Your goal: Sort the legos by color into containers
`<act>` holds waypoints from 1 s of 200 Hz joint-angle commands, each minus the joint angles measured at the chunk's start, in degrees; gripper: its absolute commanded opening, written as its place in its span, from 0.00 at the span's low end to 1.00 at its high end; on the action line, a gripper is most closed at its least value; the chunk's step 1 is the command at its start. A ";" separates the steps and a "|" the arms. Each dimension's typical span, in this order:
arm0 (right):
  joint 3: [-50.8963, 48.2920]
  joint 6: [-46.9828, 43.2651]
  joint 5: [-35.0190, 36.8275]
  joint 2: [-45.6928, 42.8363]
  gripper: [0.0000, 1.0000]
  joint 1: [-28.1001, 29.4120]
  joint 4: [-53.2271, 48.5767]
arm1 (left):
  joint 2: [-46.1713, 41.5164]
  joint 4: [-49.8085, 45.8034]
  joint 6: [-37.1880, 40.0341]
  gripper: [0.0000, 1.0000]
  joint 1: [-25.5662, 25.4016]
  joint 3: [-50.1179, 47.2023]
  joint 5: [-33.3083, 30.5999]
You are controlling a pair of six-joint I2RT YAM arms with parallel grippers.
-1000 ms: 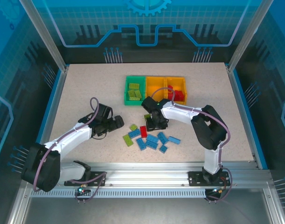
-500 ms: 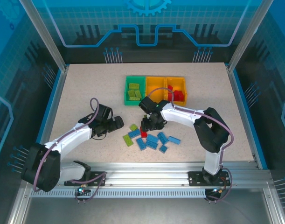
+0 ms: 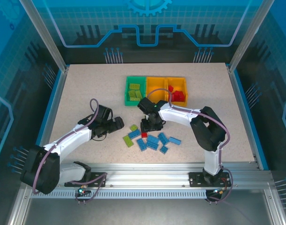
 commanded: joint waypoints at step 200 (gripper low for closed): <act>3.76 1.01 1.12 3.90 0.61 -1.83 -3.49 | -1.55 -0.55 -1.05 0.99 0.52 -1.09 -0.67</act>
